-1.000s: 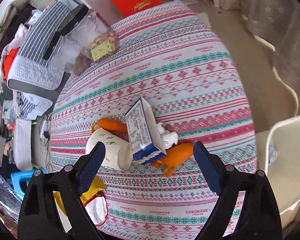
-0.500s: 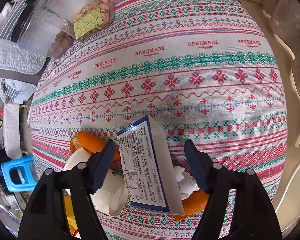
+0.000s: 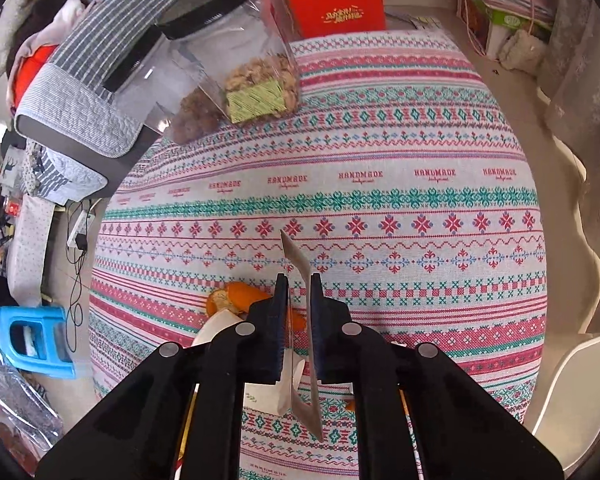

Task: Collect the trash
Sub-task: 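Carry the white-and-blue box piece with the right gripper and drop it in the bin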

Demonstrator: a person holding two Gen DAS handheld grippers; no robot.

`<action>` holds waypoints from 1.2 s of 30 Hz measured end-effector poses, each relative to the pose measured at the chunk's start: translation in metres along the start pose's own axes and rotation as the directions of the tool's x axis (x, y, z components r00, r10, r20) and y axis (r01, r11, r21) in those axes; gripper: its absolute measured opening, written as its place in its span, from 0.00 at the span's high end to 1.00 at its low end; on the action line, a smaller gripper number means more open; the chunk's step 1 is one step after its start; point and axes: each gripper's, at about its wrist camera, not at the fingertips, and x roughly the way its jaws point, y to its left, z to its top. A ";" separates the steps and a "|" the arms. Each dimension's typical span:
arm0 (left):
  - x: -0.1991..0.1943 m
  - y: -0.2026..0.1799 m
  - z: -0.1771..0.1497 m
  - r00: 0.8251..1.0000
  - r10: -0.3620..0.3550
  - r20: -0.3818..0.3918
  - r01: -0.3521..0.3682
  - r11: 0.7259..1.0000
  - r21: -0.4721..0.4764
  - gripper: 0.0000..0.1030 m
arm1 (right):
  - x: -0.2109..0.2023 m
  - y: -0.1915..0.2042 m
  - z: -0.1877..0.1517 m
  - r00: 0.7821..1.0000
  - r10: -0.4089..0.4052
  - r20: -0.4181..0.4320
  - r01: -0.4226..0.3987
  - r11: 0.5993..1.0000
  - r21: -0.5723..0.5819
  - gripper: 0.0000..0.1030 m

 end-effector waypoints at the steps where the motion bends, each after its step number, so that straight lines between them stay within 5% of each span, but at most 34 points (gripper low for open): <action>1: 0.000 -0.001 0.000 1.000 -0.001 0.002 0.001 1.000 0.000 0.41 | -0.008 0.004 -0.001 1.000 0.003 0.021 -0.003 1.000 -0.006 0.91; 11: -0.005 -0.020 -0.004 0.999 0.005 0.048 -0.007 0.999 0.047 0.41 | -0.098 0.027 -0.028 0.966 0.051 0.253 -0.036 0.997 -0.066 0.91; 19: -0.002 -0.030 -0.010 0.998 -0.004 0.056 -0.001 0.997 0.078 0.41 | -0.164 0.009 -0.067 0.895 0.005 0.447 -0.009 1.000 0.007 0.91; 28: 0.006 -0.039 -0.015 0.999 -0.014 0.048 0.009 0.996 0.089 0.41 | -0.213 -0.066 -0.117 0.795 -0.207 0.570 0.074 0.966 0.248 0.91; 33: 0.016 -0.050 -0.020 0.999 -0.019 0.038 0.015 0.995 0.101 0.41 | -0.231 -0.113 -0.143 0.708 -0.433 0.557 0.200 0.880 0.430 0.91; 36: 0.022 -0.058 -0.024 0.999 -0.025 0.029 0.021 0.993 0.112 0.41 | -0.231 -0.146 -0.156 0.684 -0.542 0.488 0.269 0.809 0.522 0.90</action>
